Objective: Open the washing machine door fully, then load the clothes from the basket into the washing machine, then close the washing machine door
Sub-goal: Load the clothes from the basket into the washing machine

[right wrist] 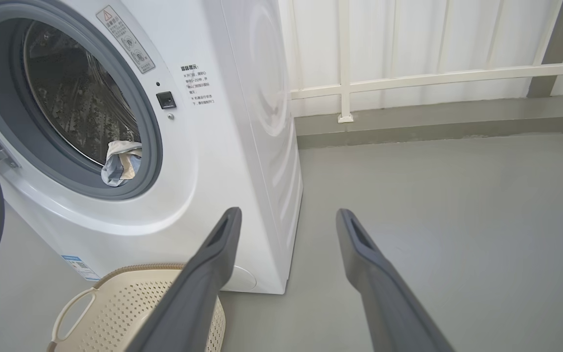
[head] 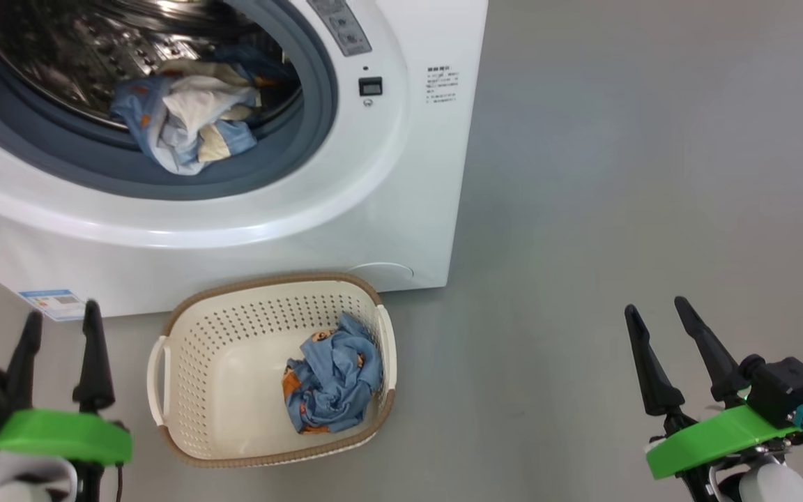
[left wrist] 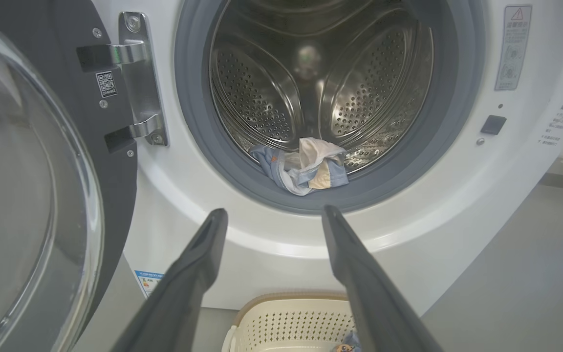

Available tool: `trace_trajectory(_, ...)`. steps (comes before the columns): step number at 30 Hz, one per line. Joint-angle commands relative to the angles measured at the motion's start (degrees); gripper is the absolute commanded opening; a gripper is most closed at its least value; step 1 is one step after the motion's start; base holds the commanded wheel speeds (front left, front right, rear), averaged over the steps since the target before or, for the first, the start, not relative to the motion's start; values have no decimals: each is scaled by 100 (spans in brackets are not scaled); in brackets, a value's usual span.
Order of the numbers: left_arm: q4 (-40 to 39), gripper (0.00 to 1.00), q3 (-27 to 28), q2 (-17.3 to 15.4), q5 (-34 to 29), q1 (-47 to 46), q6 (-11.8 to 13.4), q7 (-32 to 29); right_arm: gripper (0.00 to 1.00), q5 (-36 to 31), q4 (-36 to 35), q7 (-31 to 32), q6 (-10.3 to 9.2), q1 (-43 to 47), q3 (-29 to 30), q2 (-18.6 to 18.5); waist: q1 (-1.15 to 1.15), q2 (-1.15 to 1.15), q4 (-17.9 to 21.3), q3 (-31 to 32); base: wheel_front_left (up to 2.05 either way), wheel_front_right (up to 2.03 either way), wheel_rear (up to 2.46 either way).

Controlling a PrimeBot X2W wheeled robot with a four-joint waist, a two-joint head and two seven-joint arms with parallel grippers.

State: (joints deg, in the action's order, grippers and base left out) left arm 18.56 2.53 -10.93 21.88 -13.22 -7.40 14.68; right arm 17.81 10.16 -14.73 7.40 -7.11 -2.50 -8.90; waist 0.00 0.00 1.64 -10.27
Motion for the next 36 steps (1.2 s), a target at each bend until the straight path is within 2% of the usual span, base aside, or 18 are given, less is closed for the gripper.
trace_trajectory(1,-232,100,242,-135,-85,99,-9,32,100,35,-148,-27,9,86,-74,-70,0,0,-49,92,0,0,0)
trace_trajectory(18,-1059,100,613,143,-166,1322,-9,32,100,21,-252,-27,9,523,230,-121,0,0,-70,312,0,0,0)
trace_trajectory(36,-1192,100,638,235,-220,1305,-9,32,100,-8,-299,-27,9,464,257,-70,0,0,-70,184,0,0,0)
